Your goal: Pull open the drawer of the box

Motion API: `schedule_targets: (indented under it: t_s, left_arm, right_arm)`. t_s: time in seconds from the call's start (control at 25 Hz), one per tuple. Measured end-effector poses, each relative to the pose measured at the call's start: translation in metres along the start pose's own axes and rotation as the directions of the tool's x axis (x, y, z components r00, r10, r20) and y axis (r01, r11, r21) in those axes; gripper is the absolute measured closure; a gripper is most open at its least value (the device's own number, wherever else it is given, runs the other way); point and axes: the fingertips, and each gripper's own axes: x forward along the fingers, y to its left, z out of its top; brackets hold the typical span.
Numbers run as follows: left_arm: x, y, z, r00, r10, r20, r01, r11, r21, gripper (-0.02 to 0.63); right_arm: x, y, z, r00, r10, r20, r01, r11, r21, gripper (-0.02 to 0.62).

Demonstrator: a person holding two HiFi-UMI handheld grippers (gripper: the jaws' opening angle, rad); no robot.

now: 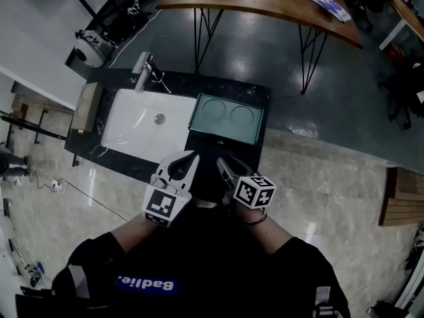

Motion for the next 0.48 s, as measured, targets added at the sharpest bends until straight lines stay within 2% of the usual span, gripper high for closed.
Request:
schedule_targets:
  t_s: [0.16,0.32,0.48]
  left_arm:
    - [0.007,0.01,-0.014,1.0,-0.01,-0.021,0.011,0.999,0.052,0.604]
    - [0.021,0.025,-0.026,0.999,-0.024,-0.039,0.026,0.998,0.05,0.604]
    - [0.038,0.037,-0.039,0.996,-0.032,-0.078,0.041,0.992,0.117,0.604]
  right_arm:
    - [0.007,-0.002,-0.004,1.0,-0.023,0.006,0.023,0.999,0.035,0.489]
    - [0.014,-0.005,-0.007,0.998,-0.057,0.008,0.056,0.994,0.089,0.489]
    - [0.018,-0.01,-0.008,0.994,-0.107,0.022,0.103,0.987,0.126,0.489]
